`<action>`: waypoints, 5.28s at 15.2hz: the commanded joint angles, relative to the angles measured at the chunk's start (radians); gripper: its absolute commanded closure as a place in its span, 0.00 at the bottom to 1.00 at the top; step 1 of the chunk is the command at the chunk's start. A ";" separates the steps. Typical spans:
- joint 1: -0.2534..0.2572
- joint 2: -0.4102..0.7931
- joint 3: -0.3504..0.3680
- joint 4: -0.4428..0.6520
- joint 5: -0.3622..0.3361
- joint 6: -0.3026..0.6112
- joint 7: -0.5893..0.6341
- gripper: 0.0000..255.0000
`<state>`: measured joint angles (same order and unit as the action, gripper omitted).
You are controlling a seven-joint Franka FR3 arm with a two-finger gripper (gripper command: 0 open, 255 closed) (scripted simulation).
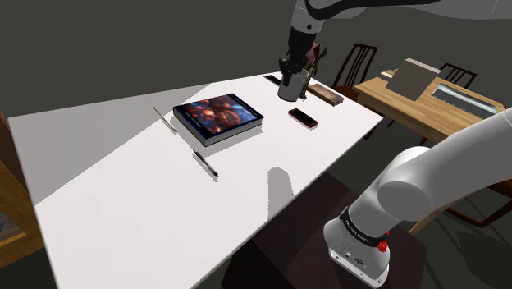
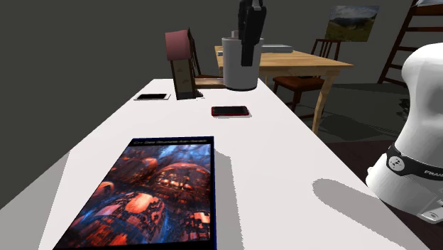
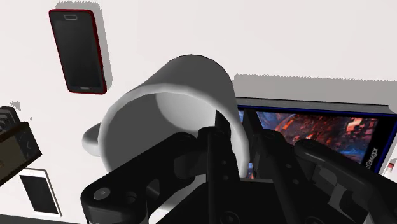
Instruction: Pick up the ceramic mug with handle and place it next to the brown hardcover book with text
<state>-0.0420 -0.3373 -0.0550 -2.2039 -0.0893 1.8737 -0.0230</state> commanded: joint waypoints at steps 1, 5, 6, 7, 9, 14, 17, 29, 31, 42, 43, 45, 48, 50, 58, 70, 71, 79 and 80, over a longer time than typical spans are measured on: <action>-0.022 0.013 -0.037 0.017 -0.012 0.001 -0.055 1.00; -0.059 0.043 -0.104 0.047 -0.028 0.009 -0.152 1.00; -0.068 0.053 -0.120 0.057 -0.031 0.011 -0.177 1.00; -0.078 0.064 -0.137 0.068 -0.033 0.013 -0.202 1.00; -0.095 0.089 -0.169 0.094 -0.035 0.016 -0.252 1.00; -0.139 0.170 -0.248 0.179 -0.026 0.022 -0.379 1.00; -0.166 0.231 -0.293 0.244 -0.009 0.022 -0.458 1.00; -0.326 0.571 -0.422 0.631 0.153 -0.042 -0.780 1.00; -0.369 0.642 -0.431 0.723 0.190 -0.069 -0.828 1.00; -0.432 0.755 -0.429 0.768 0.245 -0.012 -0.892 1.00; -0.431 0.756 -0.428 0.756 0.246 0.001 -0.892 1.00; -0.430 0.758 -0.427 0.732 0.248 0.027 -0.893 1.00; -0.428 0.764 -0.425 0.700 0.252 0.064 -0.895 1.00; -0.427 0.769 -0.423 0.680 0.255 0.089 -0.897 1.00; -0.428 0.797 -0.414 0.612 0.271 0.183 -0.905 1.00; -0.432 0.831 -0.404 0.567 0.290 0.259 -0.915 1.00; -0.432 0.831 -0.404 0.567 0.290 0.259 -0.915 1.00; -0.432 0.831 -0.404 0.567 0.290 0.259 -0.915 0.00; -0.429 0.816 -0.408 0.578 0.281 0.233 -0.910 0.00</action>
<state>-0.4730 0.4873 -0.4608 -1.6310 0.1965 2.1199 -0.9364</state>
